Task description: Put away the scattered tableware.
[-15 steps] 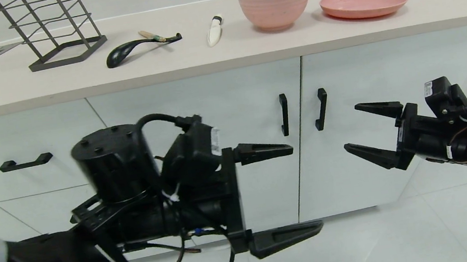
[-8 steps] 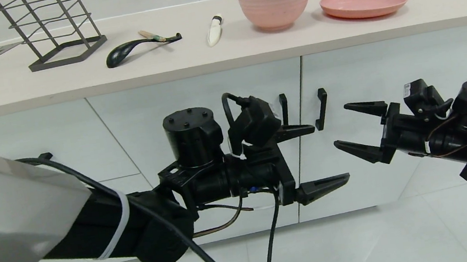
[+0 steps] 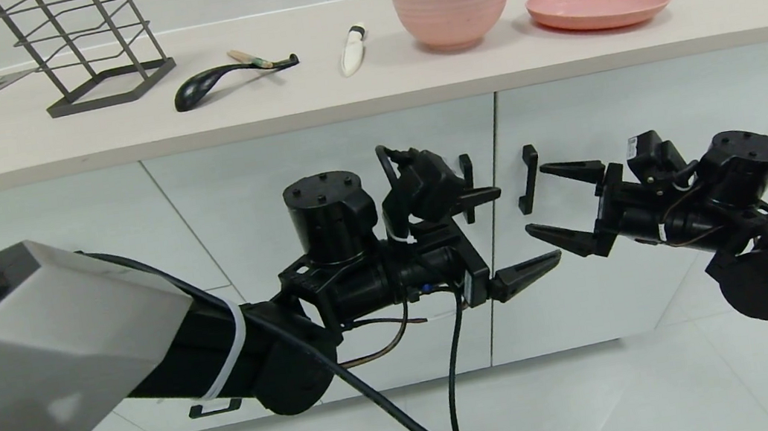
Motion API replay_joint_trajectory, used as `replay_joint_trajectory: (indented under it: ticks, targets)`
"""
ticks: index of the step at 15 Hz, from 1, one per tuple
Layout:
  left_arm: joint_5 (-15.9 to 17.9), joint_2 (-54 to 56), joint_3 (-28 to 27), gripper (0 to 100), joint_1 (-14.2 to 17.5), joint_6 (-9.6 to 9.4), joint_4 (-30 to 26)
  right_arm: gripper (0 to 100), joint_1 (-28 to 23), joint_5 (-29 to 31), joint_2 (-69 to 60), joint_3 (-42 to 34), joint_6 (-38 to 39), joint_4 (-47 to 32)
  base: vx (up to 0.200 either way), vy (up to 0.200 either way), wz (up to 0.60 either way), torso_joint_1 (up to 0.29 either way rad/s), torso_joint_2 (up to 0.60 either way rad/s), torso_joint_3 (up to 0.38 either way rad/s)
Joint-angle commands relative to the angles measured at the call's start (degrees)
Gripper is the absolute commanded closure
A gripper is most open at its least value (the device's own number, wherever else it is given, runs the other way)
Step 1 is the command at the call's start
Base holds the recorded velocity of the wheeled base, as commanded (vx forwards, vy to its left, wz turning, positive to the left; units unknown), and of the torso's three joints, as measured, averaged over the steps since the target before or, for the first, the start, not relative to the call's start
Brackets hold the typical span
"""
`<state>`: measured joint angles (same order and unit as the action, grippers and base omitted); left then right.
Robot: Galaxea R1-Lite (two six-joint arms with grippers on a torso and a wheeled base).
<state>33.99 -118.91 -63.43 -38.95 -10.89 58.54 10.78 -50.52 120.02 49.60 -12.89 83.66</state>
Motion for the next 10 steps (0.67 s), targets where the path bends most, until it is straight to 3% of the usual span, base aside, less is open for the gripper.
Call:
replay_joint_trajectory:
  ticks: [1, 10]
  targets:
    - [-0.3, 0.3, 0.0, 0, 0.3, -0.01, 1.1, 0, 0.2, 0.1, 1.4, 1.5, 0.0, 0.0, 0.0, 0.0, 0.0, 0.0, 0.0, 0.0]
    - [-0.3, 0.1, -0.1, 0, 2.5, 0.08, 3.0, 0, 2.8, -4.0, 3.4, 4.4, 0.5, -0.1, 0.0, 0.0, 0.0, 0.0, 0.0, 0.0]
